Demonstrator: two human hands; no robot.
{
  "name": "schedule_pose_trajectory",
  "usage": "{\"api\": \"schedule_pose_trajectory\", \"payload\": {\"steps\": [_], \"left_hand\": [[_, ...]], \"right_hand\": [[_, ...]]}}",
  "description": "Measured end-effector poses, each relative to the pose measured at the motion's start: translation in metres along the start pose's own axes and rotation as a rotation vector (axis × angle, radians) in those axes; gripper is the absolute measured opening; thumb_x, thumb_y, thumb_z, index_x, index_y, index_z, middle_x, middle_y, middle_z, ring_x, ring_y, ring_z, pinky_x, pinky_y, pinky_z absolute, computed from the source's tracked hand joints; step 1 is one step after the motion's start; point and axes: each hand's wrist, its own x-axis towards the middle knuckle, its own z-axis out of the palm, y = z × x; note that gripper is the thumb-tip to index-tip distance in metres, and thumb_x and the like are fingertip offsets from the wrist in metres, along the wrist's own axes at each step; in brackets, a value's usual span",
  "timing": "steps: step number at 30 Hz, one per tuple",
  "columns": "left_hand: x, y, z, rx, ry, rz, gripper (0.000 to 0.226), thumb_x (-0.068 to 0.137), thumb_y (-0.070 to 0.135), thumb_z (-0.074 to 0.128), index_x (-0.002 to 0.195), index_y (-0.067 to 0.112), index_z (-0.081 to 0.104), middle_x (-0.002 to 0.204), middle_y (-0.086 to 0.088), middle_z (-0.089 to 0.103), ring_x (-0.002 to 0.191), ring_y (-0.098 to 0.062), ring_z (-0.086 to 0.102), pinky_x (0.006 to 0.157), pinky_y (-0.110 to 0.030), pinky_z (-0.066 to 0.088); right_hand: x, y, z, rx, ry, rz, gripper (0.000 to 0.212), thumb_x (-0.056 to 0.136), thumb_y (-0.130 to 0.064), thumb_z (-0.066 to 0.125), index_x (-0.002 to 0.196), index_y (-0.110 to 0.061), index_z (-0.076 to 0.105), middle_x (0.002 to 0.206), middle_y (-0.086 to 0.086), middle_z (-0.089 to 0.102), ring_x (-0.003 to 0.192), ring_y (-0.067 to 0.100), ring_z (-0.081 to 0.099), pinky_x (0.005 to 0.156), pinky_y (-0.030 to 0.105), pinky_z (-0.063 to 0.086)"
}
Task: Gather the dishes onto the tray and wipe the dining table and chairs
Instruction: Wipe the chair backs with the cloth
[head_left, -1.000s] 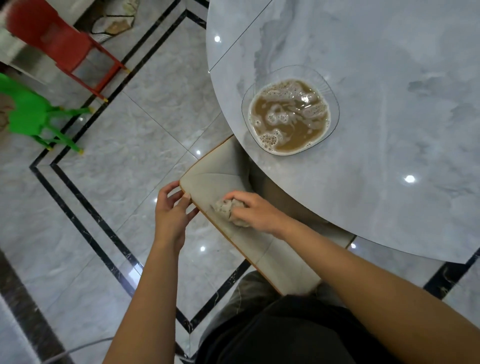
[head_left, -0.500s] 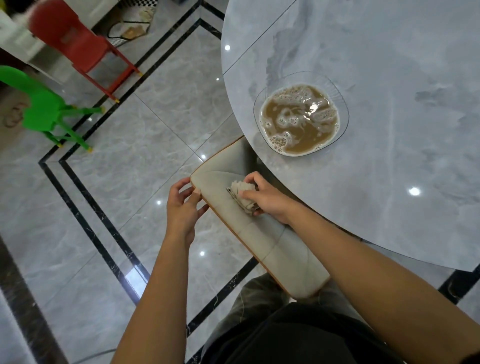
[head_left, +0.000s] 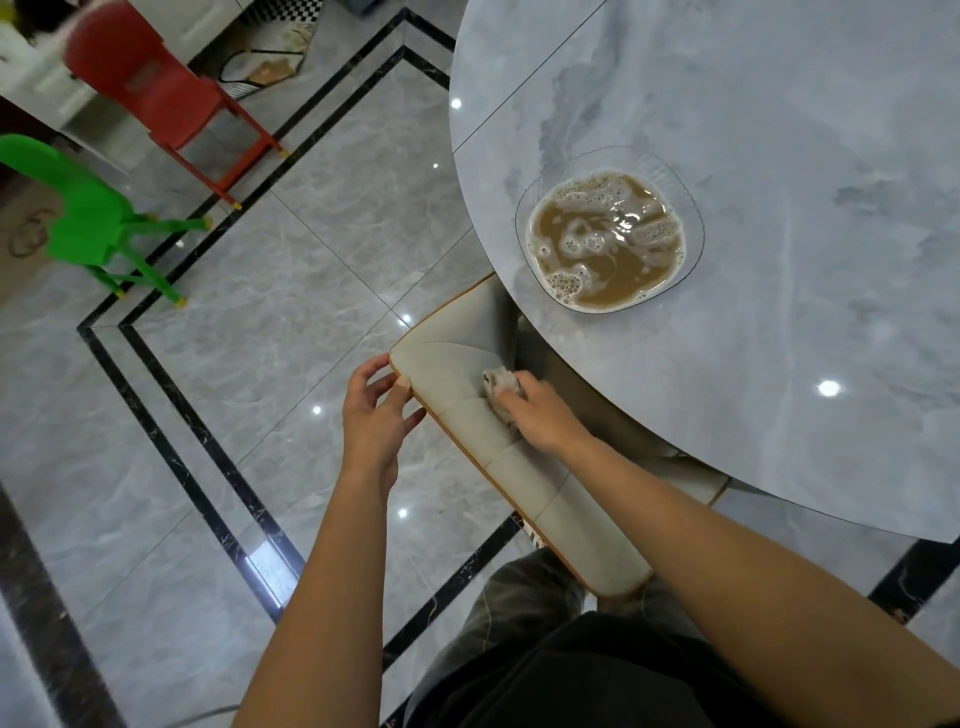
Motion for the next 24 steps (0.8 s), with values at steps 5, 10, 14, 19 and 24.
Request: {"api": "schedule_pose_trajectory", "payload": {"steps": [5,10,14,19,24], "left_hand": [[0.001,-0.001,-0.001,0.0,-0.002,-0.004,0.032,0.104,0.015,0.062,0.132,0.031,0.06,0.132,-0.007,0.064,0.117,-0.025,0.069,0.089,-0.042,0.063],[0.003,-0.002,-0.002,-0.018,-0.011,-0.004,0.032,0.104,0.014,0.062,0.131,0.031,0.061,0.132,-0.007,0.064,0.116,-0.025,0.07,0.089,-0.043,0.064],[0.001,0.0,-0.001,-0.047,-0.019,-0.013,0.03,0.104,0.013,0.063,0.13,0.027,0.06,0.132,-0.009,0.064,0.116,-0.025,0.07,0.09,-0.043,0.063],[-0.001,0.002,-0.007,-0.119,-0.056,-0.033,0.027,0.103,0.012,0.064,0.129,0.021,0.064,0.125,-0.007,0.072,0.112,-0.024,0.073,0.089,-0.04,0.063],[-0.004,0.004,-0.022,-0.164,-0.097,-0.082,0.031,0.112,0.025,0.043,0.129,0.019,0.068,0.124,-0.003,0.075,0.11,-0.02,0.074,0.091,-0.04,0.062]], "right_hand": [[0.001,-0.004,-0.001,-0.129,0.02,-0.081,0.044,0.101,-0.042,0.059,0.138,-0.018,0.053,0.133,0.008,0.055,0.121,0.026,0.057,0.096,0.03,0.044],[-0.029,-0.022,-0.011,-0.113,-0.005,-0.293,0.042,0.099,-0.03,0.065,0.137,-0.026,0.048,0.128,-0.006,0.061,0.113,0.012,0.059,0.082,0.016,0.044],[-0.052,-0.038,-0.028,-0.169,-0.188,-0.414,0.046,0.097,-0.029,0.07,0.14,-0.03,0.055,0.132,-0.014,0.06,0.119,0.001,0.056,0.095,0.015,0.047],[-0.025,-0.093,-0.022,-0.18,0.026,-0.573,0.045,0.096,-0.018,0.07,0.14,-0.019,0.059,0.13,-0.002,0.061,0.115,0.007,0.056,0.103,0.027,0.048],[-0.021,-0.099,0.011,-0.526,-0.05,-0.62,0.045,0.094,-0.019,0.068,0.137,-0.027,0.061,0.123,0.004,0.052,0.114,0.025,0.053,0.104,0.041,0.048]]}}
